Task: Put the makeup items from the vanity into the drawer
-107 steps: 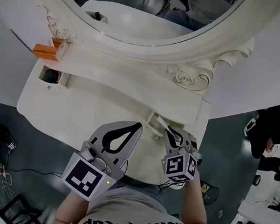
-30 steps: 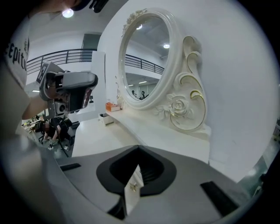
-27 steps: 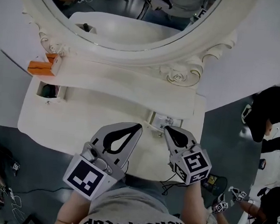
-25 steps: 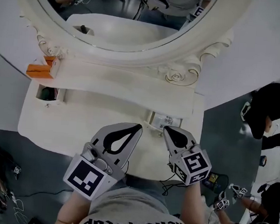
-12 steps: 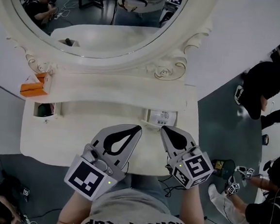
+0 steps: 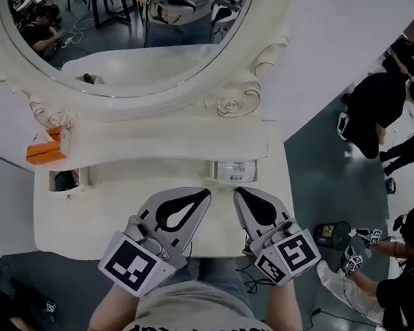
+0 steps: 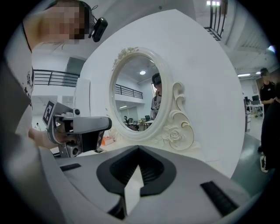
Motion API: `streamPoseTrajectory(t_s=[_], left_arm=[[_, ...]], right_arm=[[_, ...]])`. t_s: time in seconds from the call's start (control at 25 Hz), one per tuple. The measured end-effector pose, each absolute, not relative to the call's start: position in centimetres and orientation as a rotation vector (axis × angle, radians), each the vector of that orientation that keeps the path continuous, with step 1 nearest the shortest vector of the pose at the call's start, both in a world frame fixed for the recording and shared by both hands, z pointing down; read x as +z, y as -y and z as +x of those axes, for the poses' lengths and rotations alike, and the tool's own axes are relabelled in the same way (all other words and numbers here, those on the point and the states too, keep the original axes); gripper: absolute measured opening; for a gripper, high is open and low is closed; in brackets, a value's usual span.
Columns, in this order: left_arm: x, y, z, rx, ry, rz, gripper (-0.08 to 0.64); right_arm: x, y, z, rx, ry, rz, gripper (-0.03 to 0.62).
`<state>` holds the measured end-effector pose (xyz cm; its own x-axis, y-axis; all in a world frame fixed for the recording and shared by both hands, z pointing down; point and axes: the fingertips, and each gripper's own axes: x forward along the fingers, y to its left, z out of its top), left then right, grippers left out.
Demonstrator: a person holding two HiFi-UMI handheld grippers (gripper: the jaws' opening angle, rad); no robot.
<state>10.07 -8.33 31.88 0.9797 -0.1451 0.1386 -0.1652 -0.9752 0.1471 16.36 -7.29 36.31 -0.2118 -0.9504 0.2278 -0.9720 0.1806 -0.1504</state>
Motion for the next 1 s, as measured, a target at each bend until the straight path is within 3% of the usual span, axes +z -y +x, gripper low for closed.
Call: streamPoseTrajectory(t_s=[1.0], left_arm=[[31.4,6.5,10.6,0.208,-0.154,3.005,0.021]], right_arm=[[30.3,4.5,14.4,0.231,2.285,2.242,0.009]])
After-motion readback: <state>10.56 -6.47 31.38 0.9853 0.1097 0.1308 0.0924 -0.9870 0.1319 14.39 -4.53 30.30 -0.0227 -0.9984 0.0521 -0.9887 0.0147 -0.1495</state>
